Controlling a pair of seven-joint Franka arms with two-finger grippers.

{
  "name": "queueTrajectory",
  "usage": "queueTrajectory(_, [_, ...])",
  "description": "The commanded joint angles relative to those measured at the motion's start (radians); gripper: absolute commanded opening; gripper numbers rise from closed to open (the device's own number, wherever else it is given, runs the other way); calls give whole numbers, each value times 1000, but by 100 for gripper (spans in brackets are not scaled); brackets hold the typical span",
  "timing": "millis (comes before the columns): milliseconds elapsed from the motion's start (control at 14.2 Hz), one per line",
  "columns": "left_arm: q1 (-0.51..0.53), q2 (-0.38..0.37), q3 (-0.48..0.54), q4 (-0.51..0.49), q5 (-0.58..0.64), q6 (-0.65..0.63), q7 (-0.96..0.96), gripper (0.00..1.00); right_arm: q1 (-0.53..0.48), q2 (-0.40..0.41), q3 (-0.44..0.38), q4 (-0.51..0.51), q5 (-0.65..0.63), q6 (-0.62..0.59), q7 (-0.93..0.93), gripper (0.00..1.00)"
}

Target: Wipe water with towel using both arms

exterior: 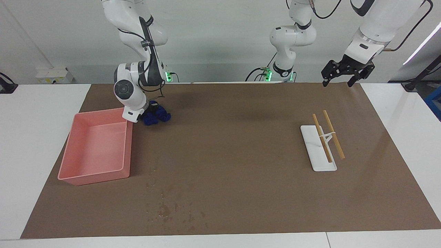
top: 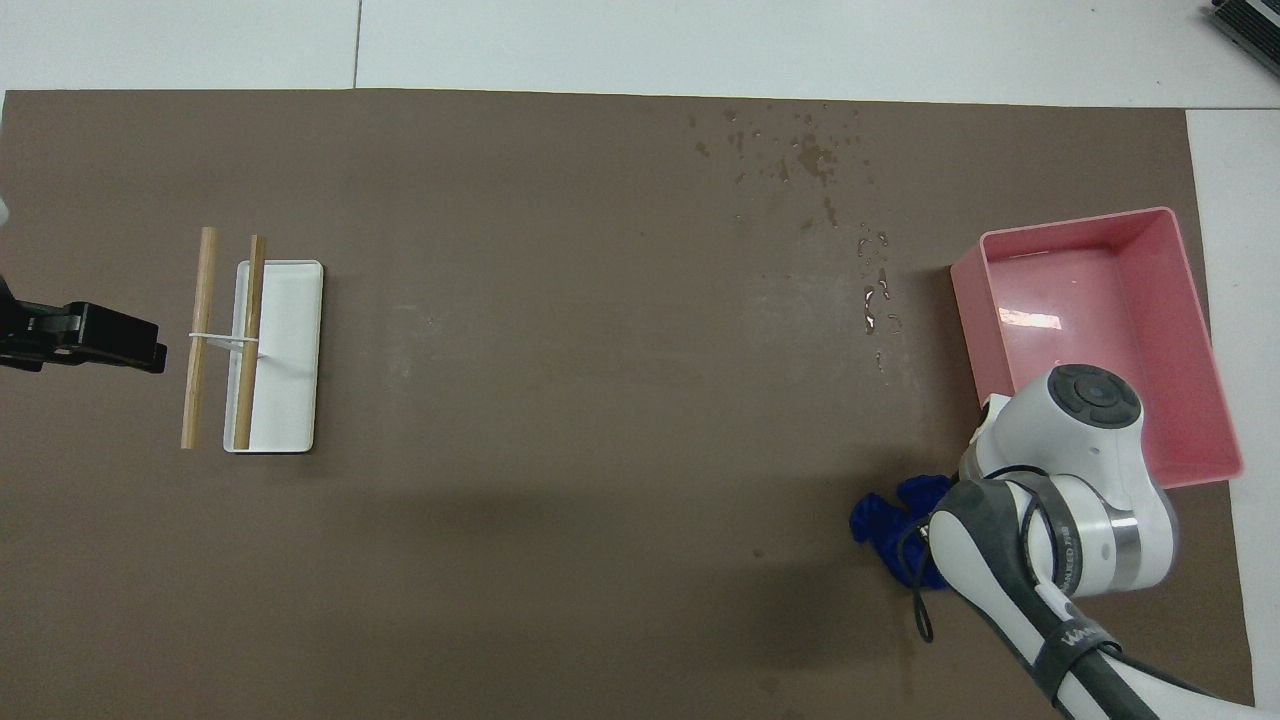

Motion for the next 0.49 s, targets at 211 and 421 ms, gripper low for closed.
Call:
queueTrajectory(211, [7,-27,-3,-28,3,2,-2,100,-3,19,7,-166,33,15,17,0])
queueTrajectory(421, [7,-27,-3,-28,3,0,-2,100,6,26,7,-160,53,35,17,0])
